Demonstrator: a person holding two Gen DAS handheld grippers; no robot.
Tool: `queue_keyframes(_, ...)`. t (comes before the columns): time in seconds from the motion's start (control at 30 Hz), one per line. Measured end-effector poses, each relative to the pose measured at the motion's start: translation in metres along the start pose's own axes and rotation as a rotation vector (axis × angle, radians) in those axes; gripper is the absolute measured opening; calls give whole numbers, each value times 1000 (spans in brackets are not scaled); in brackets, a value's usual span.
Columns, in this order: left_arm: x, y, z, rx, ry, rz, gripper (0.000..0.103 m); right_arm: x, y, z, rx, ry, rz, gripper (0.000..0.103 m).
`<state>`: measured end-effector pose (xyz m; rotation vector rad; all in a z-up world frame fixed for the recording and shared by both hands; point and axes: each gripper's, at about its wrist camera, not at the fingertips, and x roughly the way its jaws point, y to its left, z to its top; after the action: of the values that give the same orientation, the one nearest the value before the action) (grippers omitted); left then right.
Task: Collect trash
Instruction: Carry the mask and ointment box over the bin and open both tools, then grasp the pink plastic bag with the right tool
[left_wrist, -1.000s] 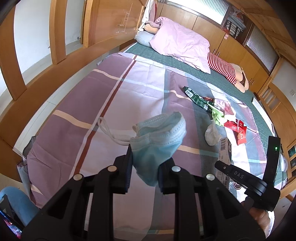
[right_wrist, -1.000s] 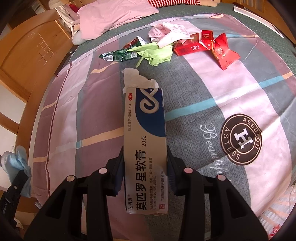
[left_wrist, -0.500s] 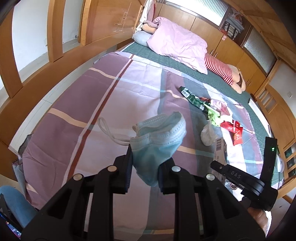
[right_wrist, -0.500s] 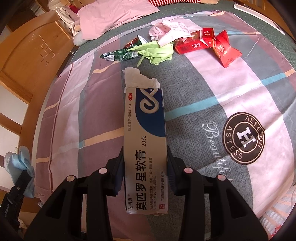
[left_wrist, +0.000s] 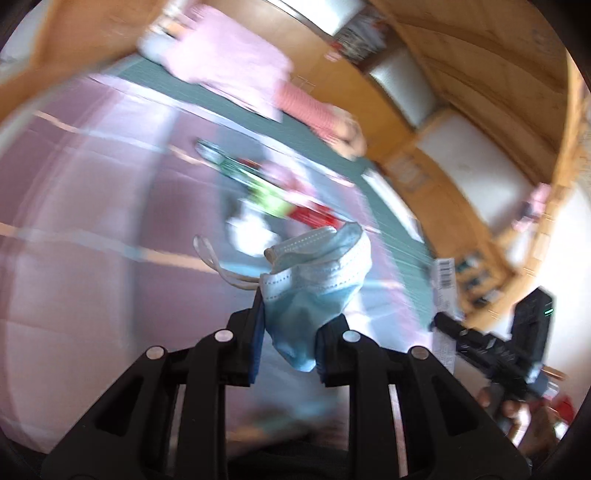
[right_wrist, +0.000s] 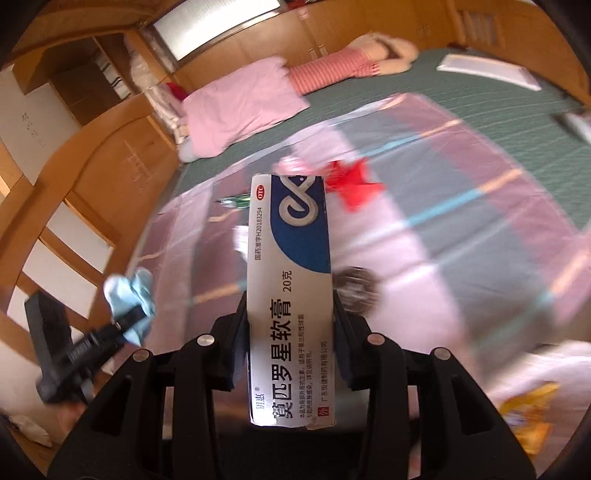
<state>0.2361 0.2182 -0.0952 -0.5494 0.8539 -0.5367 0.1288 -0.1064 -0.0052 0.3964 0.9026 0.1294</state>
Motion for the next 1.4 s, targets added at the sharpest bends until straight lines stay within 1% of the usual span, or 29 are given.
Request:
queue_keyframes(0.03,8,-17,-8,17,43,-71,23,-18,-18,-7,-9,7,-44,40)
queue_keyframes(0.1,21,-47,-24,79,109,-152,23,-43,-46,-25,-19,19,-149,40)
queue_keyframes(0.13,26,-60,-32,107,137,-177,23,-55,-63,-37,-24,41,-223,40)
queue_keyframes(0.2,45,-100,-58,192,230,-248,23,-70,-89,-58,-6,84,-309,46)
queue_keyframes(0.23,51,-114,-66,221,258,-268,23,-78,-104,-69,21,105,-330,50)
queue_keyframes(0.27,59,-133,-77,261,291,-293,23,-86,-118,-77,58,118,-341,60)
queue_keyframes(0.3,64,-148,-86,288,317,-310,23,-94,-129,-83,97,117,-348,64)
queue_keyframes(0.37,79,-181,-108,336,393,-352,23,-117,-153,-88,176,69,-366,66)
queue_keyframes(0.43,95,-208,-137,374,505,-384,25,-141,-168,-87,240,-8,-402,69)
queue_keyframes(0.47,103,-216,-148,387,545,-384,30,-152,-175,-86,270,-50,-416,70)
queue_keyframes(0.53,119,-233,-171,419,612,-382,48,-166,-182,-81,304,-102,-413,70)
queue_keyframes(0.57,127,-237,-180,428,639,-370,67,-170,-183,-79,316,-119,-408,71)
queue_keyframes(0.6,133,-238,-182,423,652,-337,77,-170,-183,-77,321,-130,-403,71)
queue_keyframes(0.67,136,-232,-174,384,651,-288,81,-174,-180,-71,315,-148,-393,75)
queue_keyframes(0.73,132,-218,-150,324,623,-258,87,-169,-174,-60,295,-152,-393,76)
queue_keyframes(0.8,119,-195,-115,264,546,-213,93,-158,-163,-48,274,-153,-373,76)
queue_keyframes(0.83,110,-179,-96,236,495,-176,95,-149,-155,-40,261,-147,-353,77)
queue_keyframes(0.9,88,-138,-55,175,389,-69,96,-126,-133,-22,223,-124,-308,77)
queue_keyframes(0.97,70,-95,-27,113,312,28,97,-93,-106,0,156,-100,-263,77)
queue_keyframes(1.0,59,-65,-12,61,261,103,97,-75,-91,11,122,-89,-245,77)
queue_keyframes(1.03,53,-47,-4,24,231,157,97,-54,-75,23,88,-78,-225,77)
queue_keyframes(1.07,44,-18,6,-33,190,243,97,-32,-58,37,61,-70,-195,77)
queue_keyframes(1.1,35,10,12,-88,161,340,97,-9,-41,51,41,-63,-156,80)
queue_keyframes(1.13,31,28,17,-124,152,412,97,11,-29,65,29,-55,-124,81)
queue_keyframes(1.17,22,51,20,-175,151,505,97,35,-14,79,16,-44,-95,82)
queue_keyframes(1.2,13,70,20,-231,148,550,97,64,3,96,-6,-32,-80,83)
queue_keyframes(1.3,-6,98,22,-348,128,508,97,137,47,139,-142,-6,-113,87)
queue_keyframes(1.33,-13,103,22,-371,122,491,97,167,61,154,-185,8,-139,88)
queue_keyframes(1.4,-19,108,19,-378,124,474,97,223,77,176,-232,33,-218,88)
